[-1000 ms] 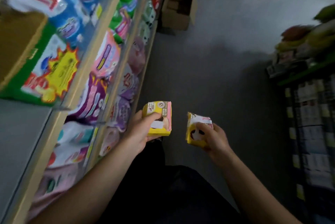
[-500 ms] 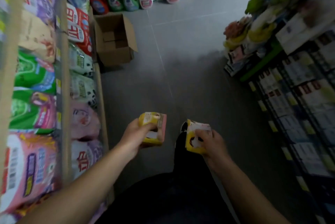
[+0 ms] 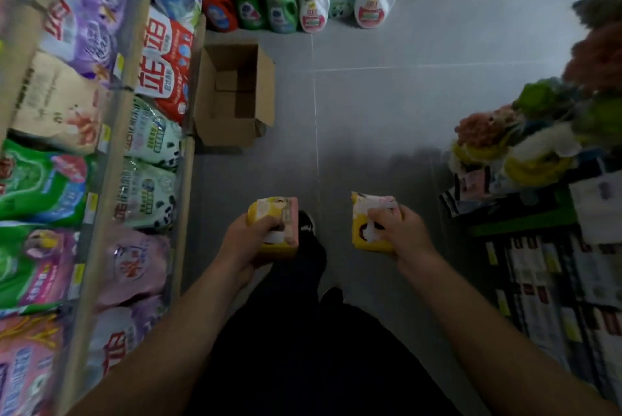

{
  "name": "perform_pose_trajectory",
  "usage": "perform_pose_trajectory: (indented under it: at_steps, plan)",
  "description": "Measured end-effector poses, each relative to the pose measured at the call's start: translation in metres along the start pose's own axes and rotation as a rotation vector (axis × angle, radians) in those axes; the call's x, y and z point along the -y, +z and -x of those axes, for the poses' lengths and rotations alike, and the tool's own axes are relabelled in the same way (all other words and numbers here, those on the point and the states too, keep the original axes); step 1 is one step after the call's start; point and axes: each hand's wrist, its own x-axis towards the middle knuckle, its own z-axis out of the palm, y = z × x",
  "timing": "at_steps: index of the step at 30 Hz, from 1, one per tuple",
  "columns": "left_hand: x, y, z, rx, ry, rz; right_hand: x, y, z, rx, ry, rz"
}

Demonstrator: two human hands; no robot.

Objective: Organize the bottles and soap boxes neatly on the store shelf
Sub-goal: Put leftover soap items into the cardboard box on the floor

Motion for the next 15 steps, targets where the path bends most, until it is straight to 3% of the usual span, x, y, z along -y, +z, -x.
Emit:
perform_pose_trajectory:
  at_steps: [5,9,15]
  plan:
    - [-0.078,0.059,-0.080,0.026,-0.060,0.103,0.084,0.011,-0.088,-0.036,-0.029,-0.012]
    - [-0.157,0.107,-0.136,0.082,-0.120,0.042,0.146,0.019,-0.148,-0.083,-0.018,-0.014]
    - [-0.268,0.170,-0.199,0.169,-0.028,-0.163,0.232,0.029,-0.237,-0.112,-0.008,-0.045]
